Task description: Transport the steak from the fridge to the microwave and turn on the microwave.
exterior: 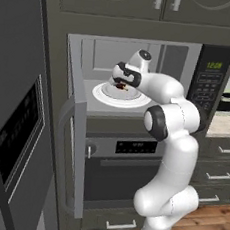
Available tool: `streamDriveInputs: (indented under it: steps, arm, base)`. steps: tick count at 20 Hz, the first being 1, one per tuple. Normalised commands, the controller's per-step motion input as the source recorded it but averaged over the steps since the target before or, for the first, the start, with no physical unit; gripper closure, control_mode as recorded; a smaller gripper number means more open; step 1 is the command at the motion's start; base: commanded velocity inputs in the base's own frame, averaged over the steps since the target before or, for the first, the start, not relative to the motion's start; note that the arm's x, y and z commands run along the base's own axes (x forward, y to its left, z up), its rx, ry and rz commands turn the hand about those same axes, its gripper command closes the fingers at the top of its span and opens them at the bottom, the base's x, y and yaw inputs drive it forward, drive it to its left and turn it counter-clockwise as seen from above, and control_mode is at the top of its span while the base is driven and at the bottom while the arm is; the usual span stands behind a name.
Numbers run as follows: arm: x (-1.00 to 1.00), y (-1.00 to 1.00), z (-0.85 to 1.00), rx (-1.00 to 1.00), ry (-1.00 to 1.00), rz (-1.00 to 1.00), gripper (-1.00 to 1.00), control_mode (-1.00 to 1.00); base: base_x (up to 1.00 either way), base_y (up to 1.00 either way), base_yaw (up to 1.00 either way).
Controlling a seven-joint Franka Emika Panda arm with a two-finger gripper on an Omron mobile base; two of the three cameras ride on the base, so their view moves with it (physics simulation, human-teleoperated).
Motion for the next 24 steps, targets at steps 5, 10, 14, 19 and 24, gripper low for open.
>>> streamDriveInputs:
  steps: [5,10,14,19,24]
  arm:
    - [0.0,0.07,-0.25,-0.07,0.07,0.0,1.0,-1.0]
    - [0.0,0.06,-0.28,-0.06,0.05,0.0,1.0,-1.0]
    - [-0.03,0.02,-0.27,-0.03,0.02,0.0,1.0,-1.0]
    - [-0.13,0.0,-0.25,-0.01,0.0,0.0,1.0,-1.0]
    - [-0.15,0.0,-0.27,0.0,0.0,0.0,-1.0,-1.0]
  base:
    - [0.0,0.0,0.0]
    - [0.0,0.0,0.0]
    - [0.0,0.0,0.0]
    - [0.0,0.0,0.0]
    - [0.0,0.0,0.0]
